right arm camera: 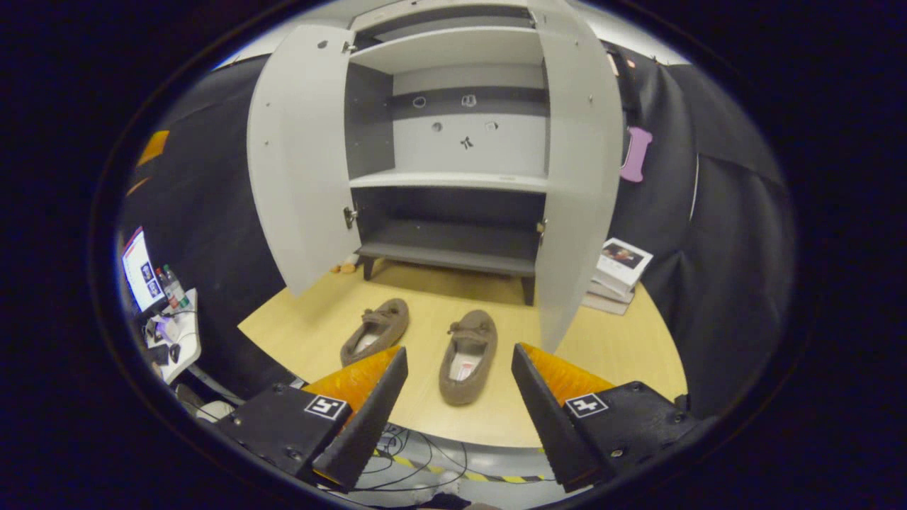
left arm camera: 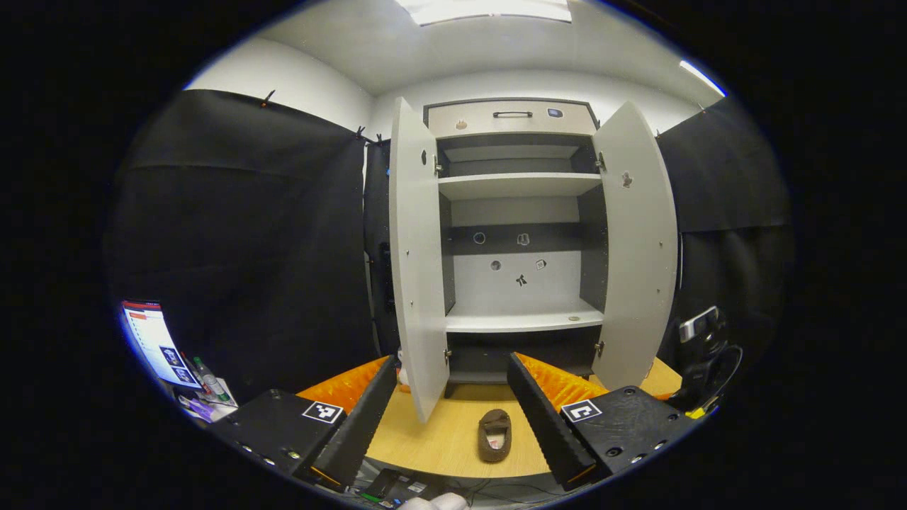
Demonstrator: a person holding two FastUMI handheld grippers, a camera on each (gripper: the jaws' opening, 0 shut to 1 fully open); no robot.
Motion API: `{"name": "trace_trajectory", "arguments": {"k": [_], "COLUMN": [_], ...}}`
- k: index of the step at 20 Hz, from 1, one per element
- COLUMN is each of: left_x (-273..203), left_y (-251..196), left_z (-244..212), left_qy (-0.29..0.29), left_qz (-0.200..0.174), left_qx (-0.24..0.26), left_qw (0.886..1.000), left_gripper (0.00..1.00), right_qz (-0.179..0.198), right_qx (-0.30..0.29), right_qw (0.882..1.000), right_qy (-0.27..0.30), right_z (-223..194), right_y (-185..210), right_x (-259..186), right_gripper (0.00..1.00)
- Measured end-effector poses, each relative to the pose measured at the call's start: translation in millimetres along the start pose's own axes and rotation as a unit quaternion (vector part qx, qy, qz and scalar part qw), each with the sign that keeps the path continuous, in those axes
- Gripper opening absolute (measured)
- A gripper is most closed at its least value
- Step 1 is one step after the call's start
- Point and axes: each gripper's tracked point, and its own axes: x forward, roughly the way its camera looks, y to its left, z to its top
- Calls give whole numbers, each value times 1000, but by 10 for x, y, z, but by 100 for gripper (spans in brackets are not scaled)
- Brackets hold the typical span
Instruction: Grab one shoe with the right hand and put it into the shoe cabinet, grab the other shoe with the left hand and put it into the shoe cabinet; then close the right door with the right hand and the left door with the left hand.
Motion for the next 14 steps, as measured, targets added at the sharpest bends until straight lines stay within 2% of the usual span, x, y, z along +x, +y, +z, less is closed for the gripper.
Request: {"name": "trace_trajectory", "arguments": {"k": [1,2,3,5,9,14], "left_x": [25,86,137,241,389,682], "left_y": [1,-2,-16,-49,-69,96], "left_z": [-23,-49,-63,-116,-114,-94], "left_qy": [5,9,14,24,21,15], "left_qz": [6,11,15,19,30,21], "left_qx": [2,3,3,0,-8,-9], "left_qw": [1000,1000,1000,1000,999,1000], "left_gripper": [96,94,96,96,95,96], "right_qz": [10,18,24,28,22,-13], "right_qx": [2,4,4,-1,3,13], "right_qw": [1000,999,999,997,994,992], "right_qy": [18,32,47,65,103,123], "right_z": [-104,-192,-255,-375,-590,-712], "right_y": [17,45,63,91,120,48], "right_x": [160,322,501,849,1393,1900], "right_gripper": [96,93,96,95,95,90]}}
